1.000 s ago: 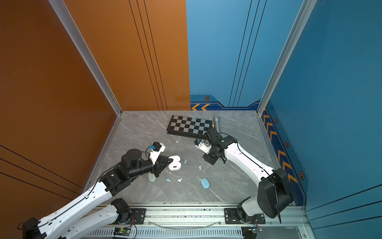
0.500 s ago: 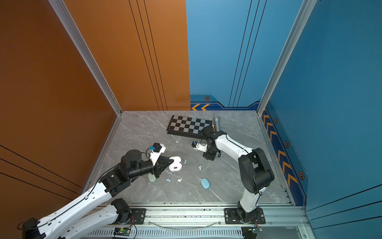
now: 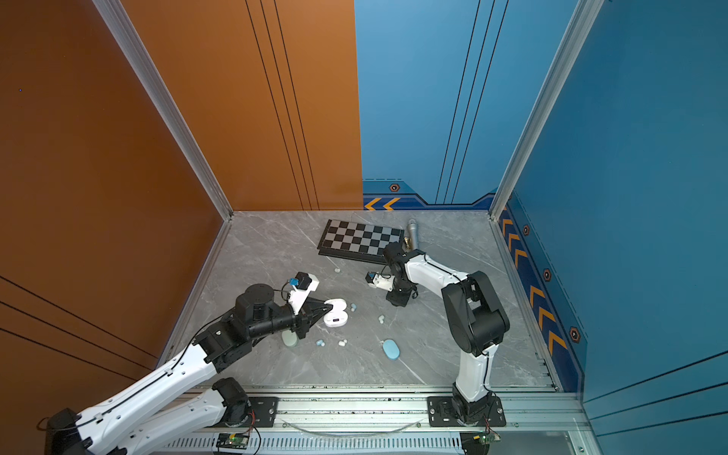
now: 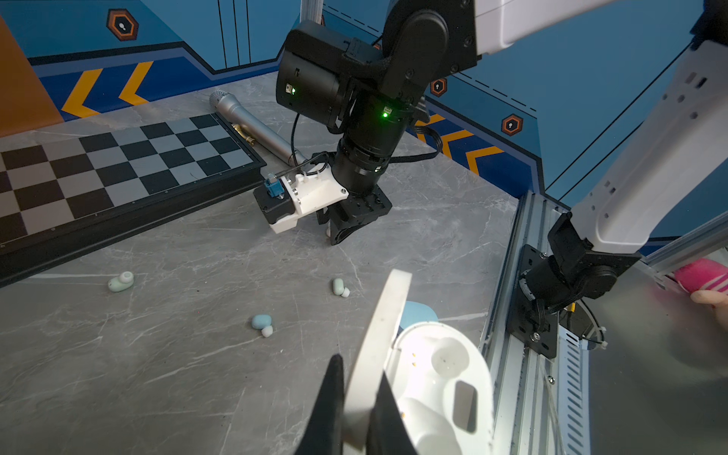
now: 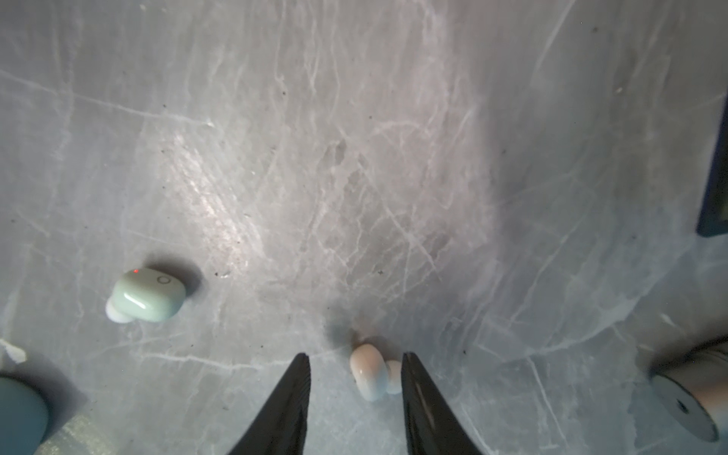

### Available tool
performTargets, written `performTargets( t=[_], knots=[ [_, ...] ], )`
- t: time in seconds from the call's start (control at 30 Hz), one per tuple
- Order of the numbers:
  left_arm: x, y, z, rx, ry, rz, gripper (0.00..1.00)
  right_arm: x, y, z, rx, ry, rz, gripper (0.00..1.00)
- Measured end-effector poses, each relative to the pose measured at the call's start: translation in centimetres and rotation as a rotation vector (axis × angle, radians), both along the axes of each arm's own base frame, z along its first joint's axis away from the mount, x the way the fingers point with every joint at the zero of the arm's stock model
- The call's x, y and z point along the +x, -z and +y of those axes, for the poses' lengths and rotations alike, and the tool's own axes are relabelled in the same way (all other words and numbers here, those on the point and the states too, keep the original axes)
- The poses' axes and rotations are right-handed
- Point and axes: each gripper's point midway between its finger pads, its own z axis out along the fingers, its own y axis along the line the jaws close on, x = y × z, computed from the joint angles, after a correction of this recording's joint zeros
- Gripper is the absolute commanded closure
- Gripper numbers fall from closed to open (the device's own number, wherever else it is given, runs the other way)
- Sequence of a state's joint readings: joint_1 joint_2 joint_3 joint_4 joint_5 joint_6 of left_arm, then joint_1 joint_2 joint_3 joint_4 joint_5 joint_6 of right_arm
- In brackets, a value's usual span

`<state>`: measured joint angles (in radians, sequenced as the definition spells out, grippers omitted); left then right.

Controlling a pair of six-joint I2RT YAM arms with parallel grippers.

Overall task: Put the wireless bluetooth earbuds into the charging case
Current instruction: 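Move the right gripper down over a white earbud on the table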

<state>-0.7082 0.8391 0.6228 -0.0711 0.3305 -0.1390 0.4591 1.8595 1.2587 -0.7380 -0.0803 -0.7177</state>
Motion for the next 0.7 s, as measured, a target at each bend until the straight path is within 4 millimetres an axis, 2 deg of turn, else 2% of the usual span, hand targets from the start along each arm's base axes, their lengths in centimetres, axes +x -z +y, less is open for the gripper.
performTargets(
  t=[0.23,0.43,0.7],
  knots=[
    [0.0,0.0,0.0,0.000,0.000,0.000,1.00,0.8,0.3,-0.6,0.000,0.022,-0.016,0.57],
    [0.0,-0.1,0.0,-0.001,0.000,-0.002,1.00,0.6,1.4,-0.9,-0.007,0.036,0.004,0.59],
    [0.0,-0.1,0.0,0.000,0.000,-0.005,1.00,0.5,1.5,-0.9,-0.003,0.057,0.010,0.71]
  ],
)
